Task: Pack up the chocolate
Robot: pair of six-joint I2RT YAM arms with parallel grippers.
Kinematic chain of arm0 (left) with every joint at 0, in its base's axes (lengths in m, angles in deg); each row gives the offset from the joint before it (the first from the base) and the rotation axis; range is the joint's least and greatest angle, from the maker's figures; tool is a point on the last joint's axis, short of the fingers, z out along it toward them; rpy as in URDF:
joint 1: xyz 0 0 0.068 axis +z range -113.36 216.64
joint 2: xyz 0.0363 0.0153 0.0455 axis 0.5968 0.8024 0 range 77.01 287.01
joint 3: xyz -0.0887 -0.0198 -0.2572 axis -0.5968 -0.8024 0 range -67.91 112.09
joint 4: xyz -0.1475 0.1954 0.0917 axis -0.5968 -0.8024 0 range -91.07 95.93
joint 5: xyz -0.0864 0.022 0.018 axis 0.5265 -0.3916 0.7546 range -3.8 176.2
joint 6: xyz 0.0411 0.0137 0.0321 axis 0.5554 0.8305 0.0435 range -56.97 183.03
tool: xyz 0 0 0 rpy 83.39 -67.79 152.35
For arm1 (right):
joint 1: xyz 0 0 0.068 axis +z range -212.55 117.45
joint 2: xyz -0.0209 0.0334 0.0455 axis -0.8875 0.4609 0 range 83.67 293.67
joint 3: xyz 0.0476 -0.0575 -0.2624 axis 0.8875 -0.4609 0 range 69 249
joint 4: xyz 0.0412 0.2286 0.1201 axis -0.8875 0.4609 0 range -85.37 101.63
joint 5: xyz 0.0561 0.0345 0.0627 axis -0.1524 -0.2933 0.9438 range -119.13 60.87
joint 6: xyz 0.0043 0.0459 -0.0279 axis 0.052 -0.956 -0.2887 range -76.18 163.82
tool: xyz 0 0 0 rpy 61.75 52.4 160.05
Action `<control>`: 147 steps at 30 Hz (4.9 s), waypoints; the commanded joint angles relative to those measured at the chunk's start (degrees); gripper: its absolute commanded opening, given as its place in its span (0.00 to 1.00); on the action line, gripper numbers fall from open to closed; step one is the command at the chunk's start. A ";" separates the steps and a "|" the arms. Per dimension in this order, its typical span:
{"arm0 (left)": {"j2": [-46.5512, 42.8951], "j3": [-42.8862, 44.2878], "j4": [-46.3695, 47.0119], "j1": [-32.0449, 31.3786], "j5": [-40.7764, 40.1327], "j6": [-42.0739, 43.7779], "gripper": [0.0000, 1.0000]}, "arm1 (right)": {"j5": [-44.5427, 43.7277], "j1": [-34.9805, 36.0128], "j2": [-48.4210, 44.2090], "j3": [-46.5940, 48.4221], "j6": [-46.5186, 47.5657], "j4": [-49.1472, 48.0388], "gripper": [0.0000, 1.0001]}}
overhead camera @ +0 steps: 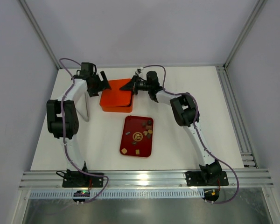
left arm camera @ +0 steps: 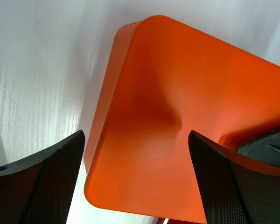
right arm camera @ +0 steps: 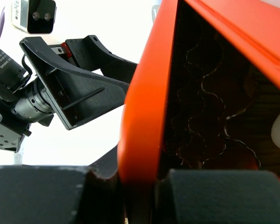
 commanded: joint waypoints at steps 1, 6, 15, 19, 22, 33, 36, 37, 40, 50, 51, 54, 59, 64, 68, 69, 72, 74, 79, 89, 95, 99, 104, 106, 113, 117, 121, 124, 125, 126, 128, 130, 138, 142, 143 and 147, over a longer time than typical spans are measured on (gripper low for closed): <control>0.41 0.82 0.80 -0.12 0.87 0.65 0.89 | 1.03 -0.46 -0.66 -0.49 -1.90 -5.24 0.20; 0.76 1.26 0.36 -0.21 0.79 0.82 0.89 | 0.68 -0.98 -1.28 -2.34 -4.09 -8.84 0.20; 1.47 2.14 -0.70 -0.74 0.43 1.09 0.88 | 0.42 -1.95 -2.60 -5.68 -6.82 -13.50 0.22; 1.64 2.32 -1.05 -1.09 0.17 1.35 0.88 | 0.33 -2.74 -3.38 -7.78 -8.66 -16.22 0.23; 1.64 2.49 -1.14 -1.17 0.17 1.26 0.88 | 0.33 -3.09 -3.83 -8.93 -9.02 -17.28 0.24; 1.73 3.98 -2.19 -1.79 0.26 1.35 0.88 | 0.50 -4.59 -5.76 -14.02 -10.16 -21.15 0.25; 1.73 4.34 -2.72 -2.05 0.26 1.52 0.88 | 0.68 -4.85 -6.11 -14.73 -10.16 -21.59 0.25; 1.82 4.51 -2.81 -2.14 0.17 1.52 0.88 | 0.68 -4.85 -6.20 -14.99 -10.16 -21.85 0.25; 1.91 4.69 -3.07 -2.32 -0.01 1.44 0.88 | 0.77 -5.12 -6.64 -16.05 -10.16 -22.38 0.25; 2.52 5.83 -3.86 -3.46 -0.18 1.44 0.88 | 1.12 -6.26 -7.69 -19.65 -10.34 -24.49 0.29; 2.61 5.92 -3.86 -3.63 -0.18 1.52 0.88 | 1.21 -6.35 -7.69 -19.65 -10.34 -24.67 0.29; 2.87 6.53 -4.21 -3.90 -0.27 1.52 0.88 | 1.38 -6.61 -7.87 -20.27 -10.07 -24.75 0.29; 3.49 7.15 -4.74 -4.16 -0.53 1.44 0.88 | 1.82 -7.05 -8.31 -21.41 -9.90 -25.19 0.29; 3.67 7.41 -4.83 -4.34 -0.71 1.52 0.88 | 2.00 -7.49 -9.19 -22.55 -9.72 -25.37 0.29; 3.67 7.68 -4.92 -4.43 -0.80 1.52 0.88 | 2.09 -8.01 -9.63 -23.34 -9.20 -25.11 0.29; 3.67 7.59 -4.92 -4.43 -0.71 1.52 0.88 | 2.09 -8.19 -9.80 -23.52 -9.02 -24.93 0.29; 3.75 7.85 -5.01 -4.52 -0.71 1.52 0.88 | 2.09 -8.37 -10.07 -24.22 -8.32 -24.49 0.29; 3.84 8.03 -5.09 -4.78 -0.71 1.52 0.88 | 1.82 -8.46 -10.24 -25.10 -7.88 -24.32 0.29; 3.93 8.47 -5.36 -5.04 -0.80 1.52 0.88 | 1.56 -8.81 -10.86 -26.68 -6.56 -23.35 0.29; 4.11 9.44 -6.06 -5.75 -1.32 1.52 0.88 | 1.29 -9.51 -13.05 -28.27 -1.64 -18.26 0.29; 4.63 10.31 -6.67 -6.45 -1.41 1.70 0.88 | 0.15 -9.95 -15.34 -30.11 4.42 -12.20 0.29; 4.98 10.58 -6.94 -6.80 -1.50 1.70 0.88 | -0.29 -9.95 -16.57 -30.55 7.15 -9.47 0.34; 4.98 10.84 -7.20 -7.24 -1.68 1.61 0.88 | -0.55 -10.04 -17.10 -30.99 8.12 -8.67 0.37; 4.98 11.19 -7.38 -7.50 -1.50 1.44 0.88 | -0.55 -9.95 -17.27 -31.25 8.38 -8.41 0.38; 4.90 12.42 -8.52 -8.47 -1.68 1.35 0.88 | -0.99 -9.95 -18.24 -31.87 9.87 -7.27 0.50; 5.07 13.65 -9.31 -8.82 -2.03 1.35 0.88 | -1.34 -10.04 -19.12 -32.13 11.28 -6.30 0.57; 5.25 14.44 -10.01 -9.08 -2.29 1.17 0.88 | -1.60 -9.95 -20.26 -32.48 13.04 -4.55 0.62; 5.33 14.88 -10.54 -9.17 -2.38 1.09 0.88 | -1.96 -9.86 -21.05 -32.22 15.23 -2.27 0.62; 5.51 15.06 -10.72 -9.26 -2.38 1.17 0.88 | -2.04 -9.86 -21.05 -32.22 15.67 -1.65 0.63; 5.51 15.06 -10.89 -9.35 -2.38 1.09 0.88 | -2.05 -9.78 -21.31 -32.05 16.11 -1.03 0.63; 5.60 15.15 -11.07 -9.44 -2.47 1.09 0.88 | -2.13 -9.60 -21.40 -31.70 17.69 0.99 0.63; 5.69 15.41 -11.24 -9.61 -2.47 1.09 0.88 | -2.48 -9.16 -21.58 -31.00 19.36 4.57 0.64; 6.13 16.11 -12.04 -10.05 -2.73 1.00 0.88 | -5.21 -7.67 -21.93 -27.56 29.74 18.04 0.64; 6.48 16.03 -12.30 -10.40 -2.99 1.00 0.88 | -5.73 -7.31 -22.19 -27.83 30.97 18.75 0.64; 6.65 16.11 -12.39 -10.32 -3.08 1.00 0.88 | -6.09 -7.14 -22.28 -27.74 31.49 19.36 0.64; 7.00 16.20 -12.83 -10.49 -3.52 1.00 0.88 | -6.70 -6.88 -21.58 -27.30 32.55 21.82 0.61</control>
